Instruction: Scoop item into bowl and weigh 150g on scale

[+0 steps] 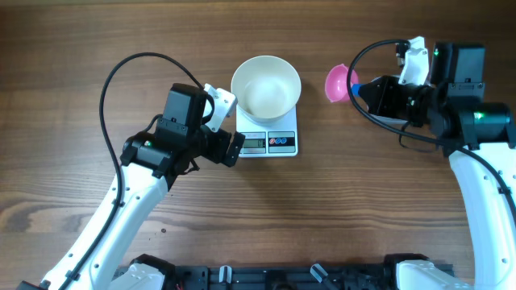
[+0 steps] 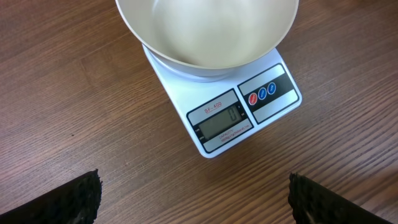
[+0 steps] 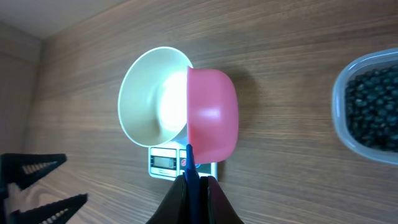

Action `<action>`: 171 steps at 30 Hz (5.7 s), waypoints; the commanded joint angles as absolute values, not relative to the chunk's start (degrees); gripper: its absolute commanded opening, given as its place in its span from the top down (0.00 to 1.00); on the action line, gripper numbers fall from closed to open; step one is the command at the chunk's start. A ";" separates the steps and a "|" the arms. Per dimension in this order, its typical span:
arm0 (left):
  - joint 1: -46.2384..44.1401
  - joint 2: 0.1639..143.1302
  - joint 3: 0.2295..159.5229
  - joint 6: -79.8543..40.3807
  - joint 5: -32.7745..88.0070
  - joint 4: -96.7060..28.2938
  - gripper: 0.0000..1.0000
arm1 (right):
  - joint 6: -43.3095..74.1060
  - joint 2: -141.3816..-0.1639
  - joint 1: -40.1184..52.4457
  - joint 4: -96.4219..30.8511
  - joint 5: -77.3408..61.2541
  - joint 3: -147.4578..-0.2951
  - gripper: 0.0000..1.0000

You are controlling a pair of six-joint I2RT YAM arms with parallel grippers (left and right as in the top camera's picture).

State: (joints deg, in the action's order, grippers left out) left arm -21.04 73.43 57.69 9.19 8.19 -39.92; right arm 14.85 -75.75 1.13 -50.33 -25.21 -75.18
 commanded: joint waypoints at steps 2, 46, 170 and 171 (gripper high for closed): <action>-20.71 72.75 57.32 9.91 7.84 -39.94 0.00 | 12.82 -74.67 1.10 -49.98 -18.28 -76.14 0.96; -20.71 72.75 57.32 9.91 7.84 -39.94 0.00 | -3.88 -84.73 -10.59 -66.11 2.50 -90.26 0.96; -20.71 72.75 57.32 9.91 7.84 -39.94 0.00 | -4.54 -112.07 -30.00 -67.64 -41.28 -89.36 0.96; -20.71 72.75 57.32 9.91 7.84 -39.94 0.00 | -4.54 -112.07 -30.33 -67.66 -41.52 -89.36 0.96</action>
State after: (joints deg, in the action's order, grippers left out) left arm -21.04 73.43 57.69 9.19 8.19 -39.94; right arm -4.56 -111.13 -29.12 -67.37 -37.98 -89.60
